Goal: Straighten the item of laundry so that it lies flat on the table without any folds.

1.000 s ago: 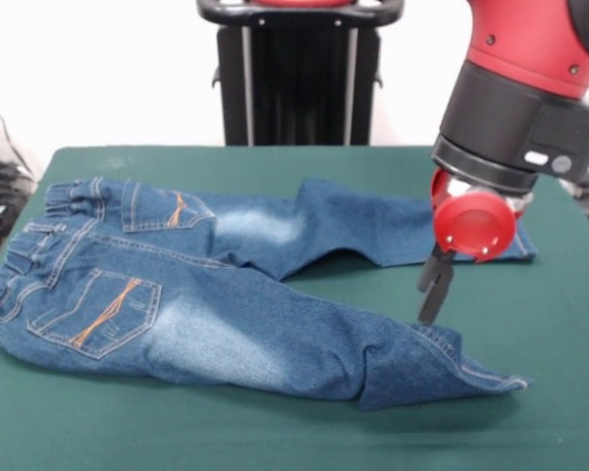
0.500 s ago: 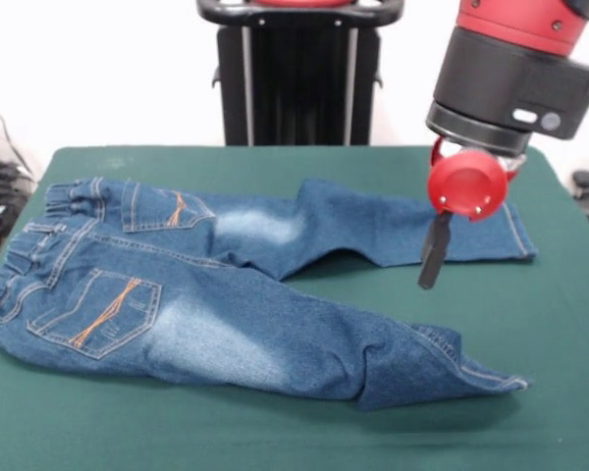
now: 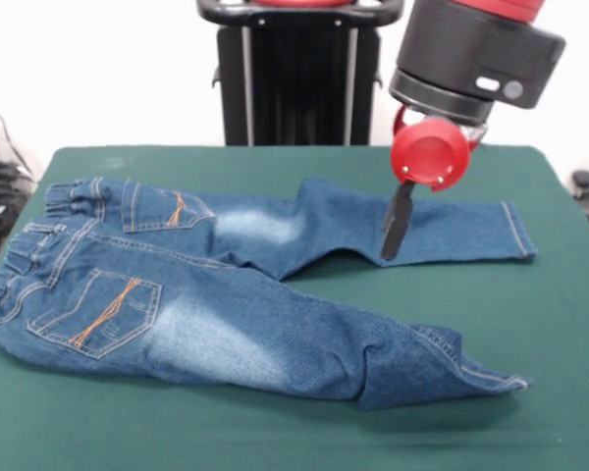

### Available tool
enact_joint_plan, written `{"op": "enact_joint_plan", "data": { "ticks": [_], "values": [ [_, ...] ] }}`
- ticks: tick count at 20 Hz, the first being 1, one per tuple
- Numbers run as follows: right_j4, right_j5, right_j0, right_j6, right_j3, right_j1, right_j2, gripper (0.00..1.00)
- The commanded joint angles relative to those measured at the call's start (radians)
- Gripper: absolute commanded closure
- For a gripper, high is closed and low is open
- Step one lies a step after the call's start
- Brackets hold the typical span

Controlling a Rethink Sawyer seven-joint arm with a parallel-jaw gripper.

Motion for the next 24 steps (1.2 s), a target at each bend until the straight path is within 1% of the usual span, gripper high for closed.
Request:
{"op": "enact_joint_plan", "data": {
  "ticks": [1,4,9,14,20,24],
  "values": [
    [-0.075,0.312,-0.034,0.052,-0.169,0.022,0.042,0.0],
    [-0.09,0.42,-0.044,0.102,-0.268,0.033,0.017,0.0],
    [-0.094,0.547,-0.065,0.178,-0.427,0.086,-0.016,0.0],
    [-0.081,0.615,-0.08,0.239,-0.546,0.144,-0.043,0.0],
    [-0.076,0.574,-0.111,0.218,-0.589,0.187,-0.042,0.0],
    [-0.073,0.558,-0.139,0.239,-0.668,0.254,-0.066,0.0]
  ]
}}
